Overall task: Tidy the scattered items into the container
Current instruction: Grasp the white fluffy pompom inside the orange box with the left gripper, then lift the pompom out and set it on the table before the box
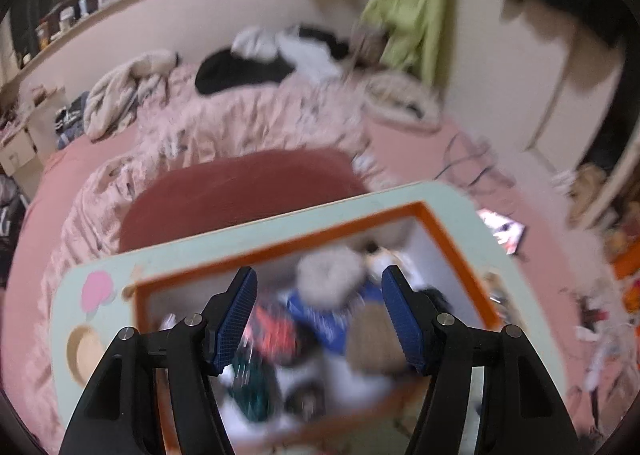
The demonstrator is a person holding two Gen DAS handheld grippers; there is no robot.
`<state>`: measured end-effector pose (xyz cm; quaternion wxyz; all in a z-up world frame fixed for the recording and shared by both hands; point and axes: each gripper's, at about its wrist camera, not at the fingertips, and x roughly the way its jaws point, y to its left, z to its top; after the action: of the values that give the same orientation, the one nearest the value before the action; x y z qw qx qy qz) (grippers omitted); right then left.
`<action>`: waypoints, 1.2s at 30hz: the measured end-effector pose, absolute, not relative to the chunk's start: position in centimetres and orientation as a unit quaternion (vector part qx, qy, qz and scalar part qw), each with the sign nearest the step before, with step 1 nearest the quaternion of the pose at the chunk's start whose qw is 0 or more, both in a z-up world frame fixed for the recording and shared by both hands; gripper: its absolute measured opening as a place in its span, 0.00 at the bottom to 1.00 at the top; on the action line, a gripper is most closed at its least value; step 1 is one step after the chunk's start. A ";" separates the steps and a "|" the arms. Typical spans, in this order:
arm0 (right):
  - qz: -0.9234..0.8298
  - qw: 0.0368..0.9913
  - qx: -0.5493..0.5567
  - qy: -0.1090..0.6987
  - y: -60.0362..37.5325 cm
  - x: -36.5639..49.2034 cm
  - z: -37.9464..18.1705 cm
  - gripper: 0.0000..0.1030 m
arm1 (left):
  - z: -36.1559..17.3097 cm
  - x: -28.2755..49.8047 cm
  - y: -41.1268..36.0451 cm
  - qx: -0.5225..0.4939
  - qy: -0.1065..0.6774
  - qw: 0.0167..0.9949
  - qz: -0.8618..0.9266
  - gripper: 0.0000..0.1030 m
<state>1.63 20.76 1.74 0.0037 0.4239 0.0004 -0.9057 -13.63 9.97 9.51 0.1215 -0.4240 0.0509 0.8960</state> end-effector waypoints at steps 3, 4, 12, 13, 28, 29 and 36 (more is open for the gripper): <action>-0.907 0.005 0.421 0.001 20.5 1.6 1.4 0.99 | 6.2 -17.4 11.0 -0.489 0.043 0.113 0.864 0.62; -0.907 0.006 0.420 0.000 20.5 1.7 1.4 0.99 | 4.8 -18.0 10.8 -0.511 0.037 0.112 0.852 0.52; -0.907 0.007 0.420 -0.005 20.6 1.7 1.3 0.99 | 7.8 -15.0 7.3 -0.435 -0.034 0.151 0.887 0.34; -0.907 0.007 0.420 -0.005 20.6 1.8 1.3 0.99 | 8.8 -14.1 6.5 -0.417 -0.044 0.158 0.894 0.34; -0.907 0.007 0.420 -0.005 21.3 2.1 1.3 0.99 | 1.9 -1.3 -1.2 -0.389 -0.044 0.120 0.912 0.42; -0.908 0.007 0.420 -0.004 21.5 2.0 1.4 0.99 | 2.4 -1.4 -1.7 -0.382 -0.054 0.122 0.914 0.59; -0.907 0.008 0.420 -0.006 22.1 1.8 1.6 0.99 | 2.8 2.3 -2.9 -0.330 -0.034 0.100 0.938 1.00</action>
<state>1.75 22.06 1.62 0.0081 0.4201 -0.0063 -0.9074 2.30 -2.92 2.84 0.1002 -0.3301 -0.0336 0.9380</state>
